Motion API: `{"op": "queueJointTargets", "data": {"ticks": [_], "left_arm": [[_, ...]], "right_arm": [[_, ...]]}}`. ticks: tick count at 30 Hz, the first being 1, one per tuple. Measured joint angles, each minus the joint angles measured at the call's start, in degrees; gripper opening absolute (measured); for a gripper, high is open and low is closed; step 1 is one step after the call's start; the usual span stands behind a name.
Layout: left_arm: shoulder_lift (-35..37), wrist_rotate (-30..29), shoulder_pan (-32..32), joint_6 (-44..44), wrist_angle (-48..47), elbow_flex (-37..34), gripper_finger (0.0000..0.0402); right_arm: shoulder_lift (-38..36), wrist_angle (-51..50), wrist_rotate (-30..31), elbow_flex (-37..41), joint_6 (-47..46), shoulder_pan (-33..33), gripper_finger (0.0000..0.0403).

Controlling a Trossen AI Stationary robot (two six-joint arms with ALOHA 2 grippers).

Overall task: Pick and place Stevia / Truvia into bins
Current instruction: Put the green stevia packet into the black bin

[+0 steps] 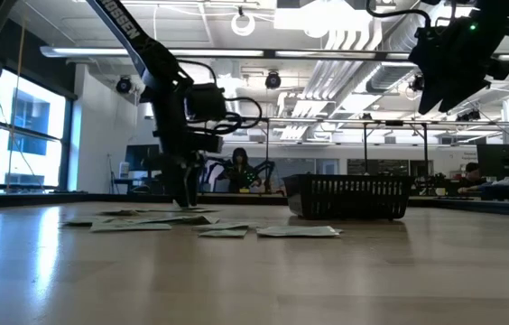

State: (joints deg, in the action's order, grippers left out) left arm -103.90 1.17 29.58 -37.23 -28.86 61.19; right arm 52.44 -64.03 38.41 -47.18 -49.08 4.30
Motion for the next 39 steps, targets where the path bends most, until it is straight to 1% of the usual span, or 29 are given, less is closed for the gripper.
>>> {"op": "queueJointTargets", "data": {"ticks": [6, 9, 11, 14, 16, 18, 20, 22, 24, 27, 31, 34, 38, 39], "left_arm": [[-1.53, 1.93, 1.88, 1.89, -0.96, 0.26, 0.0216], [-1.59, 2.22, 1.90, 2.75, -1.11, 0.19, 0.0192], [-1.63, 1.99, 1.86, 2.80, -1.30, 0.17, 0.0165], [-1.57, 1.28, 1.83, 3.57, -1.21, 0.19, 0.0110], [-1.32, 0.69, 1.87, 6.45, -2.08, 1.16, 0.0069], [-1.27, -0.29, 1.86, 10.78, -5.36, 2.94, 0.0035], [-1.06, -0.48, 1.57, 15.52, -8.08, 5.78, 0.0032], [-0.20, 0.44, 1.09, 18.69, -8.58, 9.51, 0.0032], [0.35, 4.85, 0.12, 19.91, -9.68, 12.95, 0.0038], [0.05, 11.16, -2.62, 19.76, -8.67, 17.79, 0.0049], [-0.25, 16.90, -7.40, 19.56, -2.38, 21.91, 0.0036], [-1.84, 17.59, -11.69, 19.67, 4.17, 22.46, 0.0034], [-4.97, 17.29, -16.71, 24.66, 8.61, 22.48, 0.0035], [-5.89, 16.65, -17.75, 25.79, 8.50, 22.47, 0.0037]], "right_arm": [[-0.01, 0.00, -1.46, 0.00, 0.02, 1.70, 0.0249], [0.01, 0.02, -1.48, 0.00, 0.04, 2.40, 0.0249], [0.00, 0.00, -1.50, 0.00, 0.05, 2.92, 0.0249], [0.00, 0.00, -1.50, 0.00, 0.07, 3.61, 0.0249], [0.00, 0.01, -1.50, 0.00, 0.09, 4.03, 0.0249], [-0.01, 0.00, -1.48, 0.00, 0.16, 4.38, 0.0249], [0.00, 0.01, -1.28, 0.00, 0.42, 4.71, 0.0249], [0.01, 0.02, -1.26, 0.00, 0.75, 5.12, 0.0249], [0.01, 0.22, -1.38, 0.00, 1.15, 5.60, 0.0249], [0.01, 0.79, -2.58, 0.00, 1.19, 6.23, 0.0249], [0.00, 2.40, -5.15, 0.00, 2.34, 6.18, 0.0249], [0.01, 3.04, -6.97, 0.00, 4.03, 5.47, 0.0249], [-0.01, 3.92, -7.09, 0.00, 4.46, 3.00, 0.0249], [-0.01, 4.27, -7.13, 0.00, 4.33, 2.17, 0.0249]]}}
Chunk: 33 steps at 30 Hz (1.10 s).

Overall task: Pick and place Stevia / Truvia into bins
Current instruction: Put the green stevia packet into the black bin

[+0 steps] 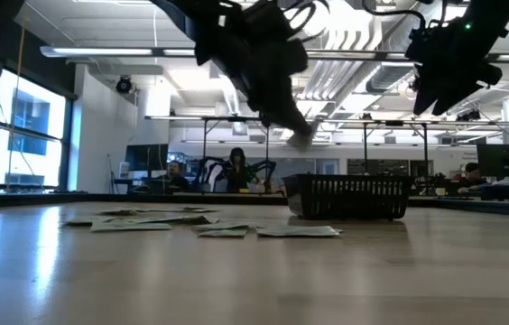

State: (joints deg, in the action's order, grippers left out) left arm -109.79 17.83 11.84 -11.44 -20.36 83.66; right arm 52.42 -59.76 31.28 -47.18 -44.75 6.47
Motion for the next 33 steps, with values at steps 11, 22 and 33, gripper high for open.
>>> {"op": "queueJointTargets", "data": {"ticks": [11, 22, 33], "left_arm": [[-8.61, -13.71, -6.36, 10.26, 5.96, 1.61, 0.0041], [-12.18, -18.86, -6.62, 10.25, 5.81, 5.21, 0.0096], [-11.16, -20.00, -6.60, 5.83, -16.03, 21.26, 0.0222]], "right_arm": [[0.00, 2.25, 0.33, 0.00, -2.90, -8.61, 0.0249], [0.00, 2.27, 2.94, 0.00, -4.72, -11.79, 0.0249], [0.00, 1.77, 7.36, 0.00, -4.94, -11.72, 0.0249]]}}
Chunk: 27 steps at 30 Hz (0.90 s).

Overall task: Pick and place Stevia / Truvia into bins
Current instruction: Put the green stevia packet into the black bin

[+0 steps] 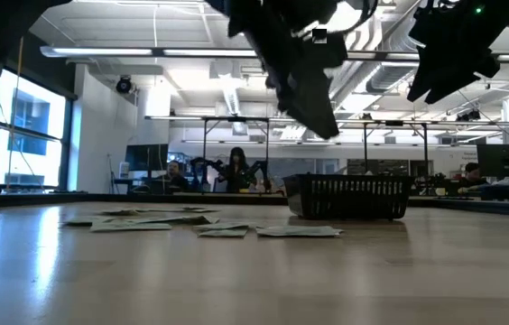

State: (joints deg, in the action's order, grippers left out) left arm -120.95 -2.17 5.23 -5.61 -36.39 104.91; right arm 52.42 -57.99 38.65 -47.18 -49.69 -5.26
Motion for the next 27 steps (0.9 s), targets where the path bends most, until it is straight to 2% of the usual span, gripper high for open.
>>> {"op": "queueJointTargets", "data": {"ticks": [2, 6, 9, 12, 19, 22, 27], "left_arm": [[0.00, -0.30, 0.03, -1.84, -4.28, 2.80, 0.0228], [0.04, -1.99, 1.45, -3.41, -20.67, 7.05, 0.0231], [0.10, -4.17, 3.90, -1.84, -30.95, 5.27, 0.0231], [0.31, -4.96, 6.40, 3.78, -34.71, 0.36, 0.0232], [11.99, -4.12, 7.80, 10.69, -26.60, -19.58, 0.0232], [19.08, -1.54, 7.91, 10.64, -20.86, -29.75, 0.0232], [26.86, -1.30, 9.78, 6.12, -9.28, -45.23, 0.0232]], "right_arm": [[0.00, -0.01, 0.57, 0.00, 0.04, 0.00, 0.0249], [0.00, -0.20, -0.01, 0.00, 0.00, 0.00, 0.0249], [0.00, -0.42, -0.27, 0.00, -0.20, 0.00, 0.0249], [0.00, -0.47, 0.59, 0.00, -1.48, 0.00, 0.0249], [0.00, -0.49, 1.64, 0.00, -1.95, 0.04, 0.0249], [0.01, -0.56, 2.03, 0.00, -2.35, 0.05, 0.0249], [0.00, -0.69, 2.91, 0.00, -2.54, 1.67, 0.0249]]}}
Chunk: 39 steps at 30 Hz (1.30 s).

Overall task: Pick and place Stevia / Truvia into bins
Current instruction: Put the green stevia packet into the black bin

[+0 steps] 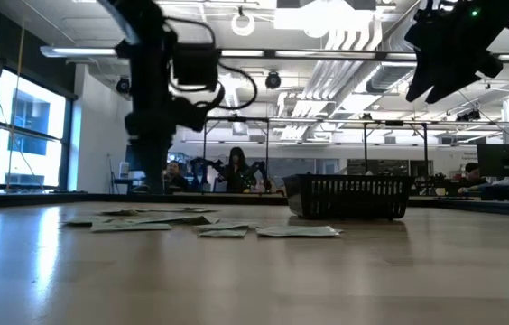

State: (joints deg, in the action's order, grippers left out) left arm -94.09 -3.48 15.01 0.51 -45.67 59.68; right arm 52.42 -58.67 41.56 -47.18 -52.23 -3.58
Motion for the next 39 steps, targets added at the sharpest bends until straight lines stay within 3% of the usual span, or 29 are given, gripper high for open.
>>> {"op": "queueJointTargets", "data": {"ticks": [7, 16, 20, 24, 28, 33, 39], "left_arm": [[0.18, 0.92, 4.08, -6.55, 13.17, -7.21, 0.0232], [-4.55, 6.40, 9.72, -13.73, 14.23, -6.91, 0.0226], [-6.08, 7.07, 10.27, -15.44, 14.23, -6.82, 0.0184], [-6.21, 4.20, 10.19, -16.72, 14.50, -6.63, 0.0109], [-6.03, 3.83, 11.36, -16.20, 10.35, -2.85, 0.0025], [-3.26, 4.08, 11.25, -12.50, 6.86, 6.13, 0.0042], [-2.05, 13.83, 9.88, -10.95, 9.06, 18.62, 0.0022]], "right_arm": [[0.00, 0.14, -0.11, 0.00, 1.12, 3.80, 0.0249], [0.02, 0.24, -1.30, 0.02, 1.00, 5.52, 0.0249], [0.00, 0.13, -1.07, 0.02, 0.07, 5.50, 0.0249], [0.02, -0.05, -0.61, 0.02, -0.31, 5.49, 0.0249], [0.00, -0.20, 0.40, 0.04, -0.28, 5.49, 0.0249], [0.02, -0.44, 0.40, 0.04, -0.29, 5.51, 0.0249], [0.00, -0.61, -0.04, 0.04, -0.33, 5.49, 0.0249]]}}
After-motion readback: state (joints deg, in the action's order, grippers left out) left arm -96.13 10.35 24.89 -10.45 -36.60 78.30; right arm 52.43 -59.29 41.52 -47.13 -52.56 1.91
